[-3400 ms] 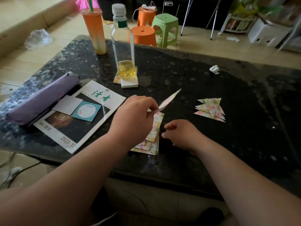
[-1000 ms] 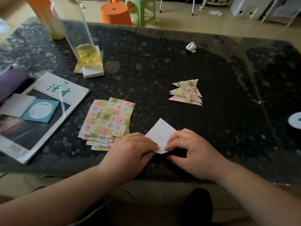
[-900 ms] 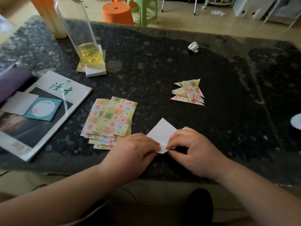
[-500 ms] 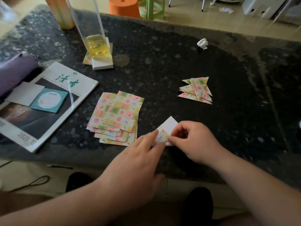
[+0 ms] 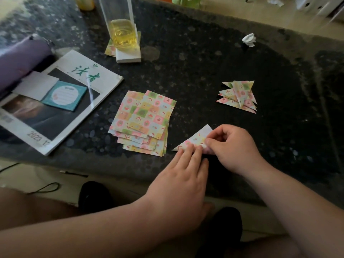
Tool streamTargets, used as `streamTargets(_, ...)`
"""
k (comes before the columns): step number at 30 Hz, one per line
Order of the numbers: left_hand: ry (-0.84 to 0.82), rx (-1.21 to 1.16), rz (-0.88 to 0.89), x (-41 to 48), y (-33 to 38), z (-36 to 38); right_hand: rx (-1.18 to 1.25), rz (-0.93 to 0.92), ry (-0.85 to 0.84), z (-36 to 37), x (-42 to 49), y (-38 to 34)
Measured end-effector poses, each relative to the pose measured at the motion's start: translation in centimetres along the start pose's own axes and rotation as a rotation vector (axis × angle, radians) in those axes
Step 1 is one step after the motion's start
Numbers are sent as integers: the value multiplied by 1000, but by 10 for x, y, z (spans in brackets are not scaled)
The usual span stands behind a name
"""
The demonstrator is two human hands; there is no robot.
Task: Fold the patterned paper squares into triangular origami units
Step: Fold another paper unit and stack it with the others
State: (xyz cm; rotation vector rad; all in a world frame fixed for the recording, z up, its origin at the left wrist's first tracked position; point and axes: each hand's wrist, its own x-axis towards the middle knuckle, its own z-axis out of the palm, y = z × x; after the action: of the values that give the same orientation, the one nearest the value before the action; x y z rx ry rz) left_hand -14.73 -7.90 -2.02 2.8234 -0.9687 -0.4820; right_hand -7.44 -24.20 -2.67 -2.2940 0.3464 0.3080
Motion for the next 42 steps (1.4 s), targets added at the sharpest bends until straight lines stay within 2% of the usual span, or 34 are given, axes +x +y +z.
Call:
streamTargets(5, 133, -29, -12, 9, -3, 6, -39, -4, 1, 0, 0, -1)
streamTargets(6, 133, -39, -21, 10, -3, 4, -55, -8, -1, 0, 0, -2)
streamTargets(9, -2, -7, -47, 13, -1, -1, -57, -9, -7, 0, 0, -2)
streamTargets(19, -94, 38, -63, 16, 5, 8, -103, -21, -1, 3, 1, -2)
streamTargets(26, -103, 47, -55, 16, 6, 10, -146, -65, -23, -2, 4, -4)
streamTargets(34, -61, 0, -50, 17, 1, 11, -3, 18, -25, -3, 6, -7)
streamTargets(42, 27, -21, -44, 16, -3, 20, -118, -50, -12, 2, 3, -6)
